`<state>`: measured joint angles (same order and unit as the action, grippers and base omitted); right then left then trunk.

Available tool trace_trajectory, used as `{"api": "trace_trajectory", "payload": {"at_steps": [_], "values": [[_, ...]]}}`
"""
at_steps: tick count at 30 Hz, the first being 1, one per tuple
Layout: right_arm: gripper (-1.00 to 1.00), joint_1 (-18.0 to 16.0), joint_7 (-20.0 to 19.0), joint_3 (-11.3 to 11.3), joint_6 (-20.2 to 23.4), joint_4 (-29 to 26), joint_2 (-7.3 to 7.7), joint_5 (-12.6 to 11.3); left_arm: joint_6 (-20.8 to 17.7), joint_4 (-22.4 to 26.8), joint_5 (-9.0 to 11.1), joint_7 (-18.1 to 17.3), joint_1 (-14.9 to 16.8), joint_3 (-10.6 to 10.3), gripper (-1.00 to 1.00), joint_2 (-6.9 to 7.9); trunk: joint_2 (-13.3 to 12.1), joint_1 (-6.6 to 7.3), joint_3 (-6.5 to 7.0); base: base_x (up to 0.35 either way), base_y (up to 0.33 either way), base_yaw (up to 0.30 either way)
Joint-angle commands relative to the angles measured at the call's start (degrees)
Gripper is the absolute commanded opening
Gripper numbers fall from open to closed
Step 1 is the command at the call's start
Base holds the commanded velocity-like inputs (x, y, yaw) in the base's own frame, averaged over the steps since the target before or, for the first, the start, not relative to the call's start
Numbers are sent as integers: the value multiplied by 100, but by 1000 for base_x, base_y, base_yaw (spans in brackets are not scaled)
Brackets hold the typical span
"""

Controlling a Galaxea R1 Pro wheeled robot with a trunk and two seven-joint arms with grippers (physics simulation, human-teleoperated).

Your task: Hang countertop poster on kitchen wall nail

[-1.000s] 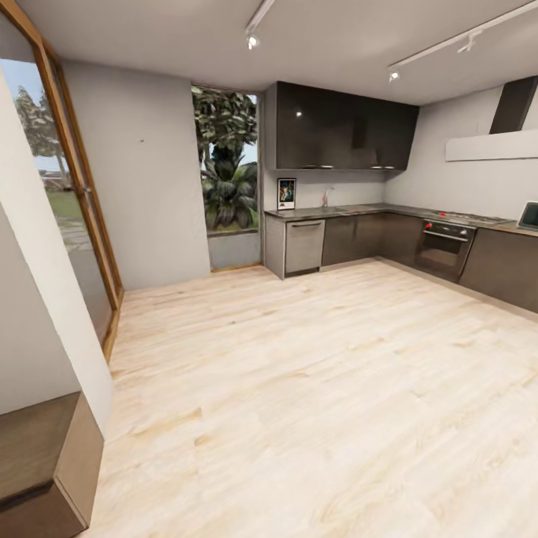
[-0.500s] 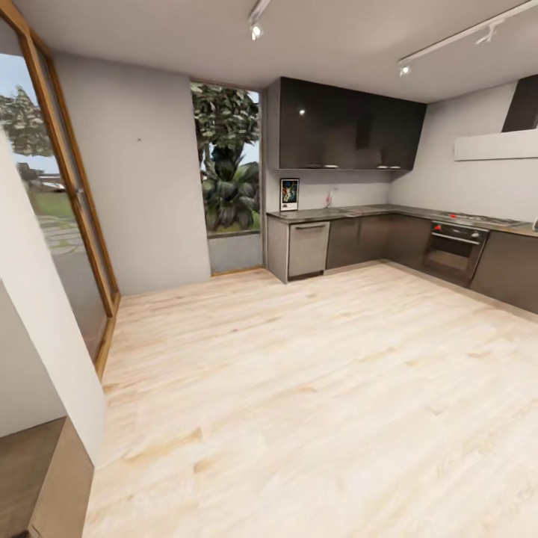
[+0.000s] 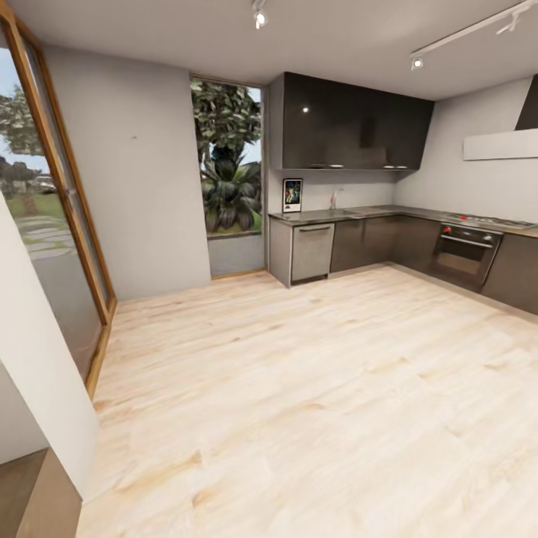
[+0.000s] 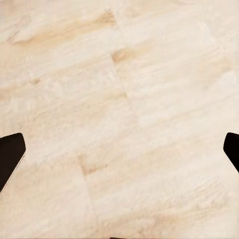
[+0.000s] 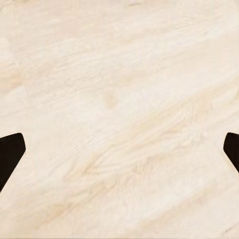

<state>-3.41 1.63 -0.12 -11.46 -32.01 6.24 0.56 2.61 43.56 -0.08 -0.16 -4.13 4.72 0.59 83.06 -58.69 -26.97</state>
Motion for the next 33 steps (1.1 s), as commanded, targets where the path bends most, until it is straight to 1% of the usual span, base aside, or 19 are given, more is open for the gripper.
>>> {"api": "trace_trajectory", "payload": {"at_steps": [1, 11, 18, 33], "values": [[100, -2, 13, -1, -18, 2, 0, 6, 12, 3, -1, -2, -1, 2, 100, 0, 2, -4, -5, 342, 90, 0], [100, -2, 21, -11, -21, 2, 11, 6, 12, -98, 1, -2, -1, -1, 100, 0, 2, -4, -5, 342, 90, 0], [100, -2, 127, -9, -15, 10, 126, -8, 11, -118, 2, -1, -1, 2, 100, 2, 2, -4, -5, 342, 101, 0], [100, -2, 136, -3, -14, 11, 140, -4, 3, -120, 2, 7, -1, 2, 100, 2, 2, -4, -5, 342, 105, 0]]}}
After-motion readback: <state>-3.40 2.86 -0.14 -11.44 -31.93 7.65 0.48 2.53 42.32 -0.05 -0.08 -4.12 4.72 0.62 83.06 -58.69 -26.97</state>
